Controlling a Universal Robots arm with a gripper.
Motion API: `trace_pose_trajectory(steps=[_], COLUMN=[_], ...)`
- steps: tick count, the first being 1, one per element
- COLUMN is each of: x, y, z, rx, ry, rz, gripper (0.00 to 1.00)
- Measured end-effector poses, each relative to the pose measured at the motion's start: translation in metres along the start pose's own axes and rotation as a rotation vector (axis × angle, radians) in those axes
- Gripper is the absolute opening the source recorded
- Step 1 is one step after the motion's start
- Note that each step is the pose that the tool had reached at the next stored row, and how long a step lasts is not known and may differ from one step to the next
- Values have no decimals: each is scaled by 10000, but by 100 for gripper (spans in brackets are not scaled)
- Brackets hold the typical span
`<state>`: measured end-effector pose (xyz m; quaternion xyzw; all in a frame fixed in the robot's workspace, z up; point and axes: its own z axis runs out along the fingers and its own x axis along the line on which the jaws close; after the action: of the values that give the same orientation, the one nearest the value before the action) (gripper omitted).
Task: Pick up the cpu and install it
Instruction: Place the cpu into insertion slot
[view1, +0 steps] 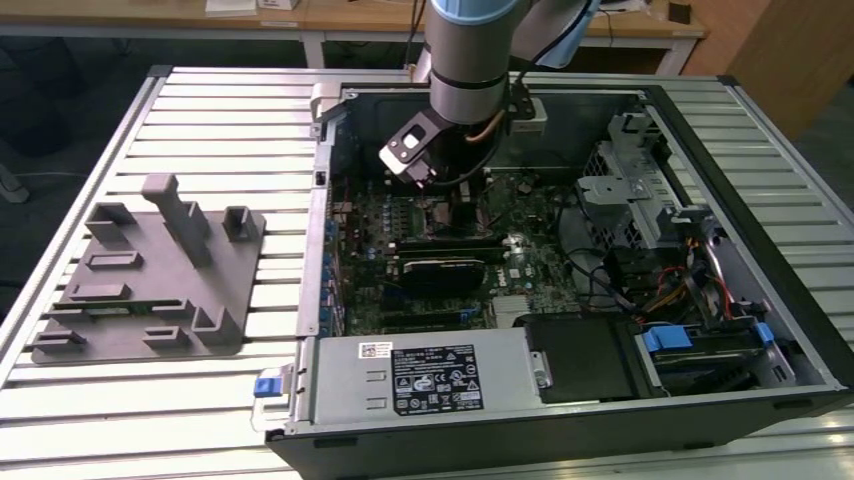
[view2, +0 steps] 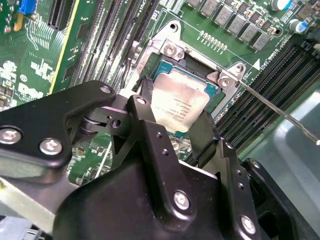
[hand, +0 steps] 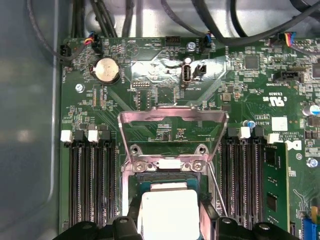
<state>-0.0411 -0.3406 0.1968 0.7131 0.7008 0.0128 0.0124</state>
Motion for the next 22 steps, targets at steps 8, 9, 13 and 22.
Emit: trace_pose_trajectory(steps=[8,9,13,22], x=[0,0,0,0], y=[0,0,6,16], z=[6,6,11,24], rx=[0,0,-1,-1], ry=[-15,-15,-14,-13], rz=[397,398,397,396], gripper=[54,54,54,54])
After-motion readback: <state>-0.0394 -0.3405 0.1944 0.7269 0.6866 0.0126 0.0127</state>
